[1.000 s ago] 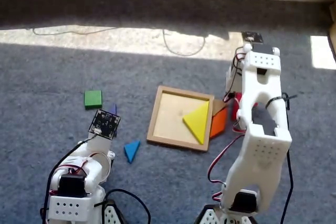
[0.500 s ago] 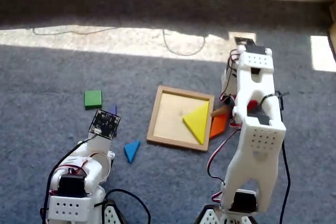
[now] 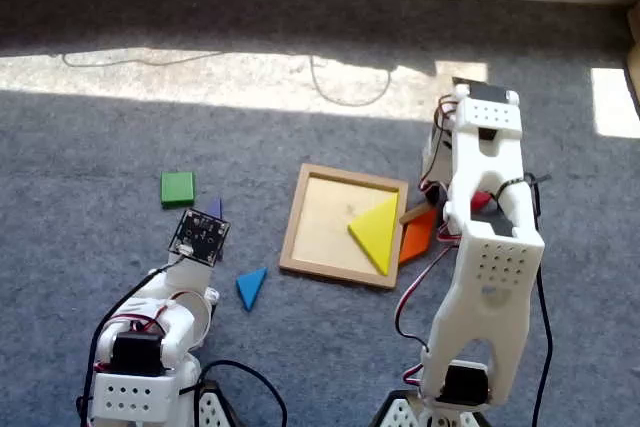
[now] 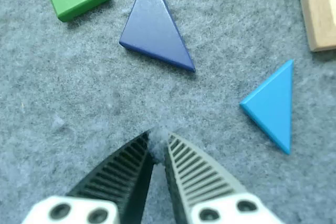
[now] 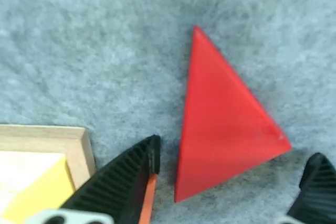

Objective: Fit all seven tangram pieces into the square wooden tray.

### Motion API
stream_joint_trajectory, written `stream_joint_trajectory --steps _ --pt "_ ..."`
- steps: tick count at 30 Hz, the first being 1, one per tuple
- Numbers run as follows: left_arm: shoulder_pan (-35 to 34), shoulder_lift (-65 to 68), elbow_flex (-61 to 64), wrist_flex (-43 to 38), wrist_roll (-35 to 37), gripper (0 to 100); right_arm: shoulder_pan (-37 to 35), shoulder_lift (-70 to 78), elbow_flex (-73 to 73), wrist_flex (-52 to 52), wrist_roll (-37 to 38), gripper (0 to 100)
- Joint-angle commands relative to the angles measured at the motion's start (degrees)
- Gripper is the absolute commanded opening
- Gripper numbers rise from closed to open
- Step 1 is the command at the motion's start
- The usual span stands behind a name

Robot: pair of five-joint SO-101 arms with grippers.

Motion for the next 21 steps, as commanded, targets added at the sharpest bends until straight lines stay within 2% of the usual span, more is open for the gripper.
stream_joint_trajectory --steps 1,16,21 --pt "-0.7 -0.7 1.2 0.2 0.1 1 0.0 -0.7 -2.3 -1.9 -0.6 40.0" --pt "-0.7 -0.7 1.2 0.2 0.1 1 -0.9 -0.7 -2.3 -2.5 -0.2 39.8" --pt "-0.7 -0.7 1.2 0.2 0.1 1 -0.9 -0.7 -2.7 -2.6 0.0 28.9"
